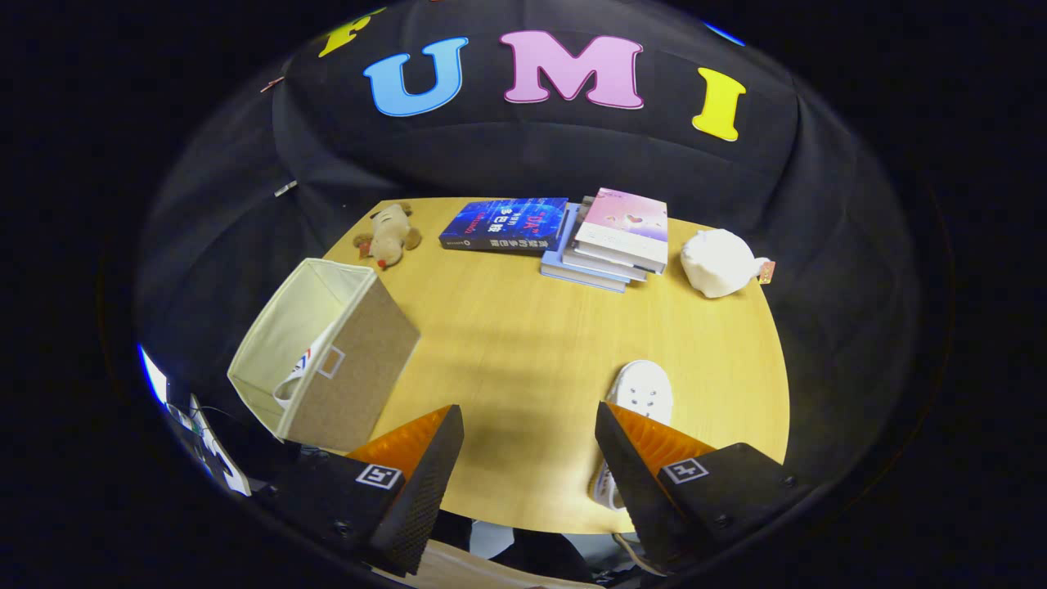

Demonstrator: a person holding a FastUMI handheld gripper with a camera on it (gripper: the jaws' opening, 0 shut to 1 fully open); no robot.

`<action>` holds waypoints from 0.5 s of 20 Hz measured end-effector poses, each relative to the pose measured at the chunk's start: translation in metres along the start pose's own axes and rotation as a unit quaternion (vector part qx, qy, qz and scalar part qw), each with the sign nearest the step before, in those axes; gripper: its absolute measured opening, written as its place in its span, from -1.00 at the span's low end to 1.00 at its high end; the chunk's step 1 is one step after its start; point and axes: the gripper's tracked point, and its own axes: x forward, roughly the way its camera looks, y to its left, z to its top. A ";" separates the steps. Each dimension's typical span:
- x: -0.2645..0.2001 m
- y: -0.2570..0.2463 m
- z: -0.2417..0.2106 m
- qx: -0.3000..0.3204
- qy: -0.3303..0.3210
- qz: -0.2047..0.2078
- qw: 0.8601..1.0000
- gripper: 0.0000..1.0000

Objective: Open the storage box then place both shoes into the box .Put the left shoe in first, then the right shoe, with the right side of both shoes facing outward in a uniform manner.

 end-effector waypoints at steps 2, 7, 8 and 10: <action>0.006 -0.029 -0.008 -0.010 0.005 -0.010 1.000 0.98; 0.023 -0.087 -0.035 -0.011 0.025 -0.033 0.999 0.98; 0.028 -0.095 -0.041 -0.007 0.031 -0.036 0.999 0.98; 0.039 -0.112 -0.058 0.009 0.052 -0.042 0.998 0.98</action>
